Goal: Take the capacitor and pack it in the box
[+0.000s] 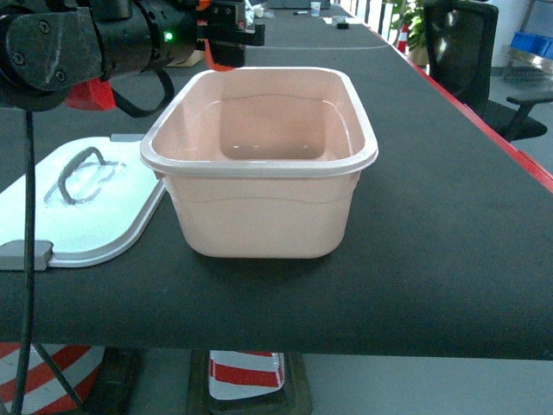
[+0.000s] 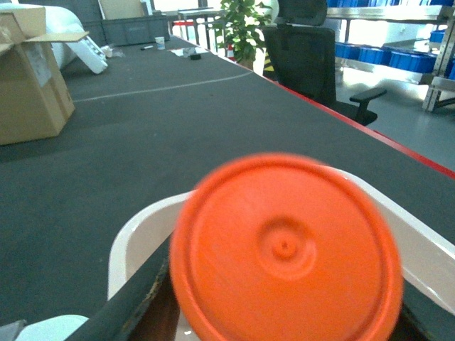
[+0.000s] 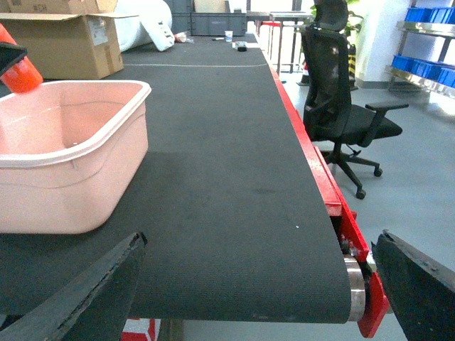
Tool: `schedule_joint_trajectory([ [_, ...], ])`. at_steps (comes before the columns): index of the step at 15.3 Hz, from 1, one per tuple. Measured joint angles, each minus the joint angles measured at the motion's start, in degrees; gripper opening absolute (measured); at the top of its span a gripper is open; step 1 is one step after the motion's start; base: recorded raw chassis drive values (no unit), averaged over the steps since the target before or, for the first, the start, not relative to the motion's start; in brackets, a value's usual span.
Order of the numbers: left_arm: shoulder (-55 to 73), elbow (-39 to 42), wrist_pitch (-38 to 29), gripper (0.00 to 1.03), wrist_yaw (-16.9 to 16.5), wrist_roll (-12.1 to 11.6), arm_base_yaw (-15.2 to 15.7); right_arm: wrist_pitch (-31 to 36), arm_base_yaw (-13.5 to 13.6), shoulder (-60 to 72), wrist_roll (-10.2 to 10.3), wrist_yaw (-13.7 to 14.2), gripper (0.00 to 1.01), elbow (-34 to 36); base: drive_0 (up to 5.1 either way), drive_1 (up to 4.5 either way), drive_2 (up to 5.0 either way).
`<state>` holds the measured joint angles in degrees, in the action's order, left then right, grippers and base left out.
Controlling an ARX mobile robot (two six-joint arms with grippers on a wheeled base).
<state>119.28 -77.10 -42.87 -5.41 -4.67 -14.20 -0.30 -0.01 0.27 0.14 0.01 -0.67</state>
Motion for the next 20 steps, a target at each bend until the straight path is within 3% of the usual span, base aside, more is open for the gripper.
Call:
schedule_joint_trajectory([
  [3,0.24,0.00,0.04,0.98,0.04,-0.79,0.17,0.00,0.00,0.00,0.00,0.00,0.98,0.00,0.0,0.00,0.0],
  [4,0.24,0.00,0.09,0.97,0.20,-1.01,0.52,0.00,0.00,0.00,0.00,0.02,0.98,0.00,0.0,0.00,0.0],
  [5,0.15,1.88,-7.08,0.98,-2.08,0.76,1.75,0.00,0.00,0.00,0.00,0.00,0.98,0.00,0.0,0.00,0.0],
  [6,-1.90,5.42,-10.08,0.98,-2.32,2.91,3.32,0.00,0.00,0.00,0.00,0.00,0.98,0.00,0.0,0.00,0.0],
  [7,-3.21,6.93,-10.84,0.98,-1.95,3.41,7.39,0.00,0.00,0.00,0.00,0.02,0.98,0.00,0.0,0.00,0.0],
  [11,-3.10,6.12,-9.77,0.98,0.13,3.56,14.67,0.00,0.00,0.00,0.00,0.00,0.98,0.00,0.0,0.00,0.0],
  [12,-2.05,5.14,-9.09,0.98,0.77,3.67,17.66,0.00,0.00,0.00,0.00,0.02,0.98,0.00,0.0,0.00,0.0],
  [14,3.89,-0.07,-4.61,0.98,0.52,3.72,21.99,0.00,0.00,0.00,0.00,0.00,0.98,0.00,0.0,0.00,0.0],
  [18,22.36,-14.64,7.82,0.98,-3.52,-0.61,21.70,0.00,0.00,0.00,0.00,0.00,0.98,0.00,0.0,0.00,0.0],
  [20,25.29,-21.31,11.41,0.98,-2.82,-1.79,21.92,0.00,0.00,0.00,0.00,0.00,0.98,0.00,0.0,0.00,0.0],
])
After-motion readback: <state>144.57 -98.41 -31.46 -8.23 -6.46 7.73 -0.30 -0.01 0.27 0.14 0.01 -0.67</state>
